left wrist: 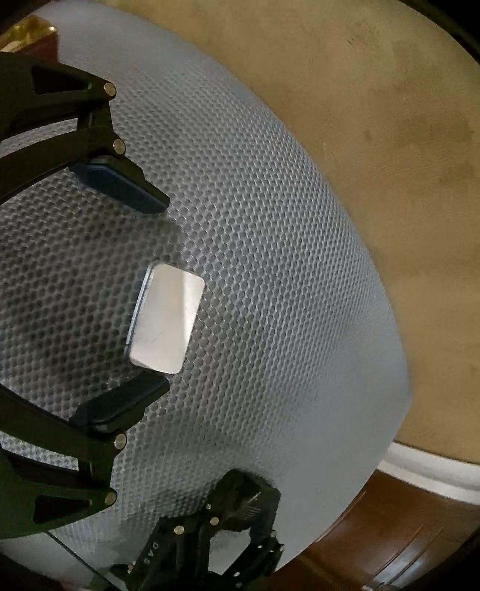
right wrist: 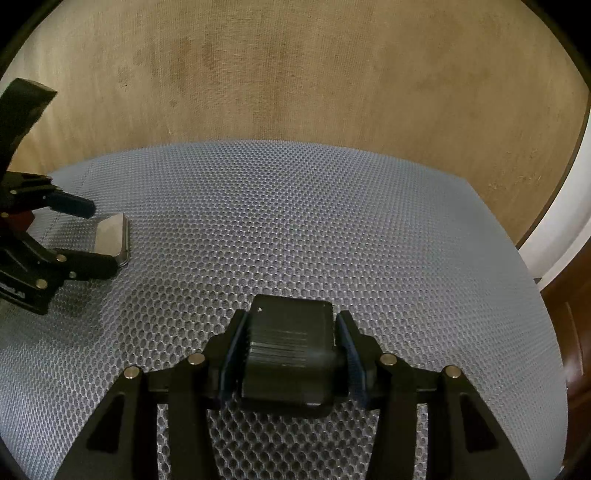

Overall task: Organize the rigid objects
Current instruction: 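Grasp the small silver tin with the left tool while the right tool holds the charger, then carry the silver tin over the gold tin with the left tool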

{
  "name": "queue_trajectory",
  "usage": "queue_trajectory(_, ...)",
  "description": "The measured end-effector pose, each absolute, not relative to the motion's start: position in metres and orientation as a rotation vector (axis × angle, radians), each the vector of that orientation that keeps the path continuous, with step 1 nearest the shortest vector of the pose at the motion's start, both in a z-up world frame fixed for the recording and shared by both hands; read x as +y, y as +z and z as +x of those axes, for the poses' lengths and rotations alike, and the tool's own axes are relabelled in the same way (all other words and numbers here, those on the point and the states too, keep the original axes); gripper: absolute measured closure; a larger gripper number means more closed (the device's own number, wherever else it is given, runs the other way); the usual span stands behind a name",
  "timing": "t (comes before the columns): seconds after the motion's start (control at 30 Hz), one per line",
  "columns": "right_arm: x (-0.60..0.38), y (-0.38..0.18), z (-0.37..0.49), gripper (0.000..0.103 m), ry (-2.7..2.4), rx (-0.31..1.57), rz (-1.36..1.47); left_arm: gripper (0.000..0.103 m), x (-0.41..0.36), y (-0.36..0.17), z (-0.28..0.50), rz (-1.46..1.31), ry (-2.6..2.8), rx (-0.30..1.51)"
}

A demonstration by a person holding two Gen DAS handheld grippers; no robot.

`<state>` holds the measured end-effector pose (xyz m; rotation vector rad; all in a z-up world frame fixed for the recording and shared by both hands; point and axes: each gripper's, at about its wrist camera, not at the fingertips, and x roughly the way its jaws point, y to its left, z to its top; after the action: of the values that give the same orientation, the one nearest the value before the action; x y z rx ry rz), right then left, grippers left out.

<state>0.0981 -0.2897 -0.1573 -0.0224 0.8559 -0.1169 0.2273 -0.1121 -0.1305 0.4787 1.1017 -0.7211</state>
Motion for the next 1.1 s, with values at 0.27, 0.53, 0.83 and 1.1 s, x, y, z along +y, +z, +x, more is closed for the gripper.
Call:
queue_trajectory(0.27, -0.292, -0.151, 0.097, 0.052, -0.112, 0.857, -0.008, 0.028, -0.114, -0.143, 0.235, 0.457, -0.808, 1.067)
queue_trajectory(0.53, -0.292, -0.150, 0.097, 0.052, -0.112, 0.857, -0.008, 0.045, -0.084, -0.134, 0.233, 0.471, -0.846, 1.042)
queue_trajectory(0.83, -0.287, -0.150, 0.095, 0.052, -0.114, 0.858, -0.012, 0.045, -0.093, -0.135, 0.203, 0.416, -0.758, 1.003)
queue_trajectory(1.1, -0.283, -0.157, 0.093, 0.053, -0.117, 0.858, -0.017, 0.046, -0.084, -0.134, 0.181, 0.356, -0.650, 0.999)
